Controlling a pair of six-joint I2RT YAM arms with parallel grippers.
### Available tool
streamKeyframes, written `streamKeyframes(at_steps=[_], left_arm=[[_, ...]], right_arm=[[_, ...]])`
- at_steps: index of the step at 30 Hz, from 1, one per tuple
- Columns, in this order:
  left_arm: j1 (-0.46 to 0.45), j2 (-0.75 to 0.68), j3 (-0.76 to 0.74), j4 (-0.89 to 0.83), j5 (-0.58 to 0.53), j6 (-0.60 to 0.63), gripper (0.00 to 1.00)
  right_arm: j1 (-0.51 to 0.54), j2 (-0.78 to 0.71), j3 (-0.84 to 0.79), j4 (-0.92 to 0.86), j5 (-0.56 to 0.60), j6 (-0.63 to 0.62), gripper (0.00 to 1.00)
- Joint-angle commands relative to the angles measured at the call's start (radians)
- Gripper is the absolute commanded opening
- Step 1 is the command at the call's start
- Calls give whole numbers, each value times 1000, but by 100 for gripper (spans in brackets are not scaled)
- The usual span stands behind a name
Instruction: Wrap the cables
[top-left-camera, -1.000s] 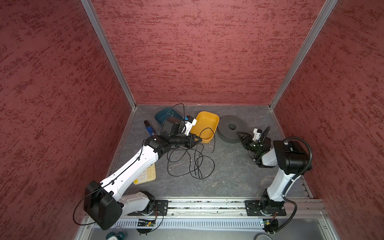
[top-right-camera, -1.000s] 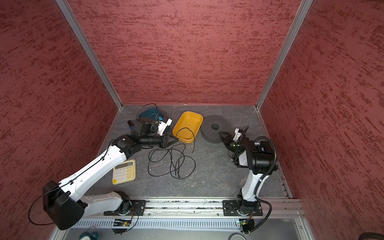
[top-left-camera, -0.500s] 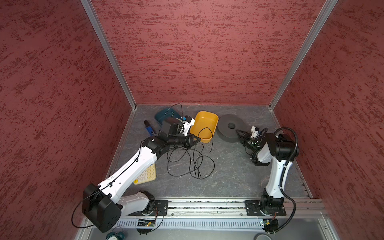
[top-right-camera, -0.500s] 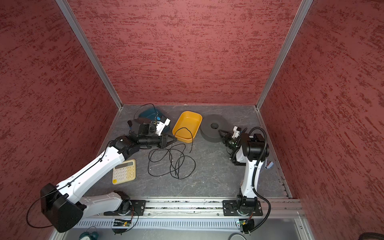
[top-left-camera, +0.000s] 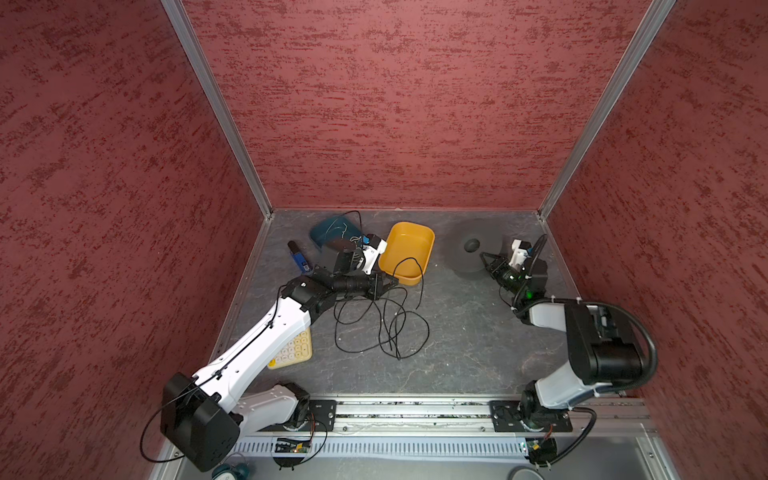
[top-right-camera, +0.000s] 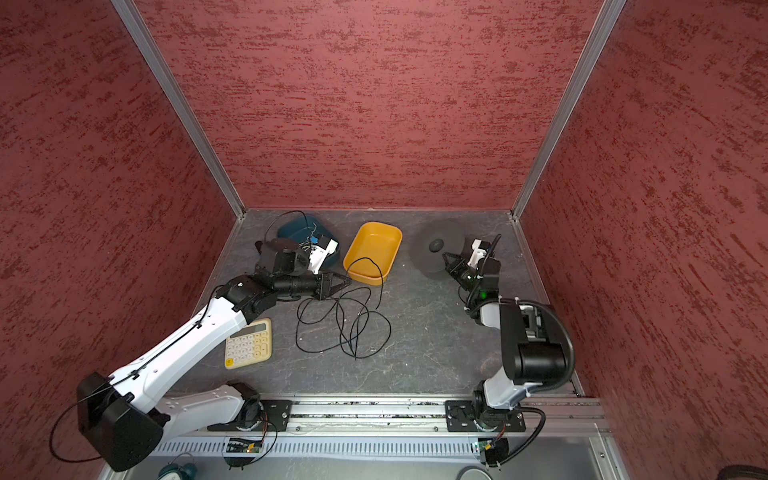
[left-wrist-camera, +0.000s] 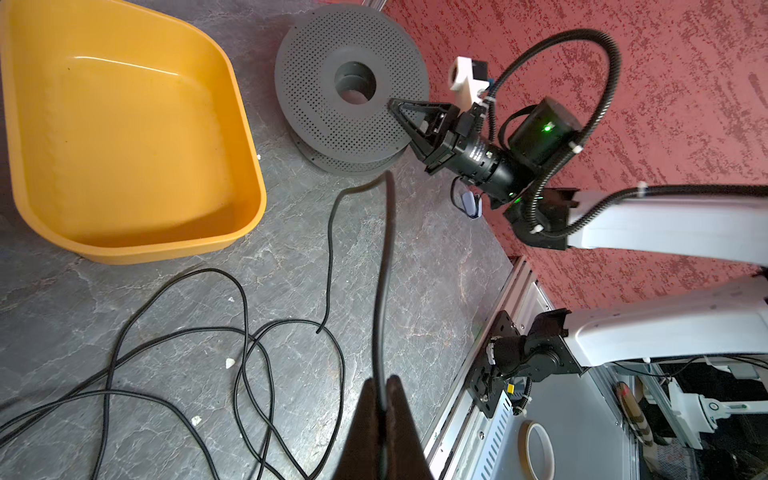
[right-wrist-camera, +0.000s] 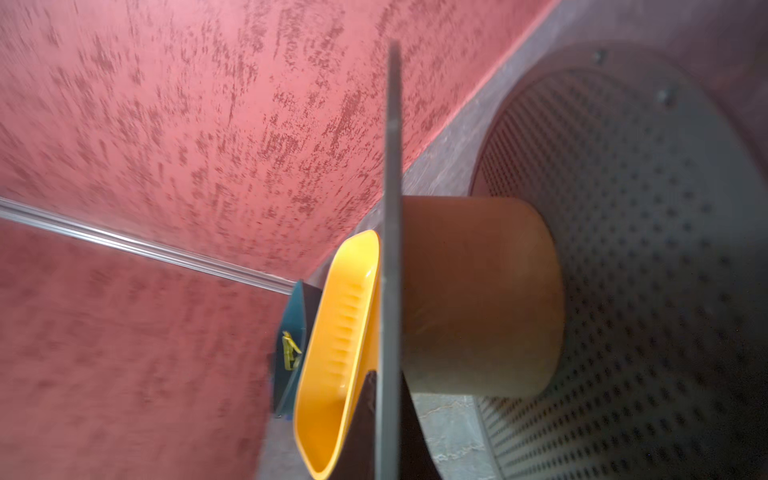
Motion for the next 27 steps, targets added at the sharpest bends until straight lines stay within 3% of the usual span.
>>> streamKeyframes(at_steps=[1, 8, 14, 20, 27], left_arm=[[8, -14, -9, 52, -14, 18, 0], [12, -3, -12, 63, -37, 17, 0], [13, 3, -16, 62, -40, 17, 0], [12, 1, -28, 76, -35, 14, 0], [14, 13, -28, 79, -35, 15, 0]], right_arm=[[78, -130, 117, -386, 189, -216, 0], [300, -157, 299, -758, 491, -337, 0], [489, -109, 396, -913, 781, -357, 0], [614, -47, 443, -937, 947, -355, 0], [674, 52, 475, -931, 1012, -326, 0]])
